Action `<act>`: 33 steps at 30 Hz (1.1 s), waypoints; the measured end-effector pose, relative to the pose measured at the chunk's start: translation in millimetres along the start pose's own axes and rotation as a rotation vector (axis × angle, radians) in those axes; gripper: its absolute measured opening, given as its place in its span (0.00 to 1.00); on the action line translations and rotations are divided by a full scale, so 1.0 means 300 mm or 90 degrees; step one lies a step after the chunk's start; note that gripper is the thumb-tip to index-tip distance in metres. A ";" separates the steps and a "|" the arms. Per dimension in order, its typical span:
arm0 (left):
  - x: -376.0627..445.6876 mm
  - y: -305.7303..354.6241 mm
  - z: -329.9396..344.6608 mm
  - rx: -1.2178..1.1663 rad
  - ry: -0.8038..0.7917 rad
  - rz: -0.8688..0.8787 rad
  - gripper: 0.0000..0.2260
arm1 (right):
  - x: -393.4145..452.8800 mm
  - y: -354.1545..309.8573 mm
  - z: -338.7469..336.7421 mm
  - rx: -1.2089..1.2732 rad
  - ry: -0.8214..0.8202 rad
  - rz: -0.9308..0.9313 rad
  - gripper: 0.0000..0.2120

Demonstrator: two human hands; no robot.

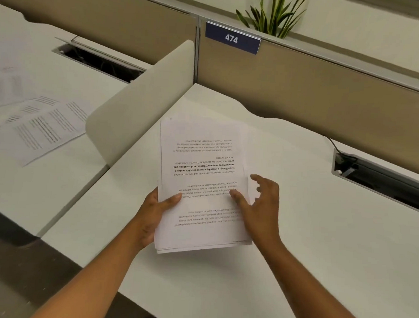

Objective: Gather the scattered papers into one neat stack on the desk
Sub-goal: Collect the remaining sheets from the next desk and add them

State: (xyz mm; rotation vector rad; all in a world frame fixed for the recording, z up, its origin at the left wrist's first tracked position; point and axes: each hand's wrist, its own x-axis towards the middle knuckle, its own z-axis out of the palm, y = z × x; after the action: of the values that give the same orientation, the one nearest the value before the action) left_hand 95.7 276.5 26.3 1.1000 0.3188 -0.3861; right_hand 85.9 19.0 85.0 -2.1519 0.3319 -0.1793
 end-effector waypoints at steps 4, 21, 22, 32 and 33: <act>0.005 -0.005 0.000 -0.002 0.003 0.004 0.18 | 0.106 -0.011 -0.035 0.103 -0.049 0.155 0.30; 0.037 -0.005 0.080 -0.031 0.005 -0.077 0.12 | 0.442 -0.213 -0.448 -0.400 -0.111 -0.168 0.08; 0.034 -0.006 0.084 -0.028 -0.002 -0.080 0.13 | 0.476 -0.256 -0.461 -0.463 -0.117 -0.214 0.11; -0.001 -0.024 0.138 -0.021 -0.109 -0.116 0.23 | 0.357 -0.477 -0.102 -0.889 -0.239 -0.680 0.15; -0.006 -0.027 0.145 -0.002 -0.108 -0.111 0.24 | 0.325 -0.467 -0.057 -0.894 -0.261 -0.718 0.16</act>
State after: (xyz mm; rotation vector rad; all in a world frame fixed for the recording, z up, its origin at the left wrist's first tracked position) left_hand 93.1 234.2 38.9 1.0315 0.2652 -0.6303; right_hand 198.1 51.4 210.5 -3.3736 -1.4554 -0.1198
